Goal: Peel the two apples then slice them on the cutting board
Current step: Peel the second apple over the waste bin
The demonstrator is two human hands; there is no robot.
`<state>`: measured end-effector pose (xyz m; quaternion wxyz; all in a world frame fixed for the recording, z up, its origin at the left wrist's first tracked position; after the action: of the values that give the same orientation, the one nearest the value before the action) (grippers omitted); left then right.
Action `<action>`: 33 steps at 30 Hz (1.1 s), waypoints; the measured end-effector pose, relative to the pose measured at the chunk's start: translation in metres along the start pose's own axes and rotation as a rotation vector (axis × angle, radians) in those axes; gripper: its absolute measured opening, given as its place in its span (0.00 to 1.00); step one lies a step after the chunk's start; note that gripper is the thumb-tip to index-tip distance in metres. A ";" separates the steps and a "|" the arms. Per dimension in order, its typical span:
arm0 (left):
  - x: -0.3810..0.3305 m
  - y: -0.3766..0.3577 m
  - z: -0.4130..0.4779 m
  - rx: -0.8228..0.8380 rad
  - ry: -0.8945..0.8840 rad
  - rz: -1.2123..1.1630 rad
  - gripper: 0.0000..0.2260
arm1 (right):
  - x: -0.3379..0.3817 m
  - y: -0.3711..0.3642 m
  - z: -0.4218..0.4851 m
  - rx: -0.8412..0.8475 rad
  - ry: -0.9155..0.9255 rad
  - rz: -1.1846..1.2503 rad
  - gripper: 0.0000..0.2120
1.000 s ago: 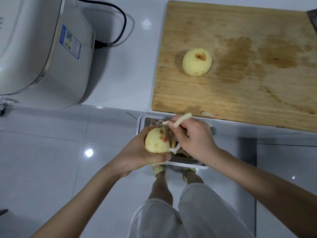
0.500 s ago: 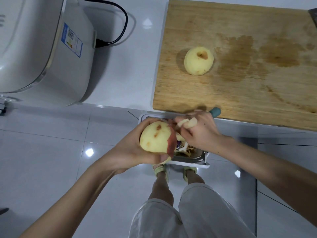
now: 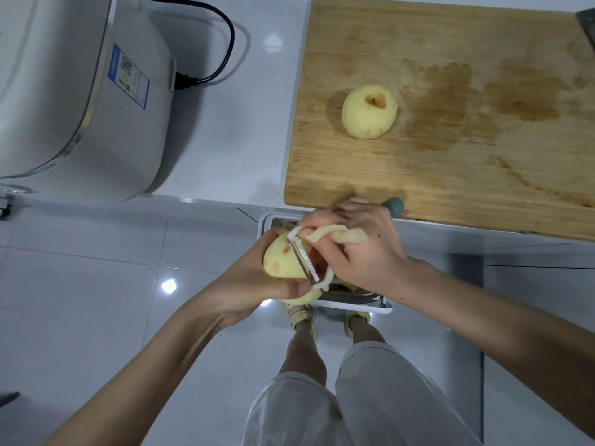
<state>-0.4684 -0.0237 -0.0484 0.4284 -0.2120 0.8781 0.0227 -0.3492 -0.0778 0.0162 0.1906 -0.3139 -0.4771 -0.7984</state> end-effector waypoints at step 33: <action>0.013 0.022 0.002 -0.076 0.049 -0.311 0.38 | -0.065 -0.089 -0.118 0.552 -2.030 1.392 0.26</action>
<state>-0.4825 -0.0084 -0.0631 0.3970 -0.3619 0.8433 -0.0160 -0.3938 -0.1397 -0.1266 0.1772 -0.9187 -0.2928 0.1971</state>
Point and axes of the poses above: each hand's wrist, its own z-axis towards the middle knuckle, its own y-axis out of the back of the hand, x = y × z, the point moved 7 cm from there along z, towards the middle knuckle, and after that the axes turned 6 degrees about z, right-handed, at the moved point
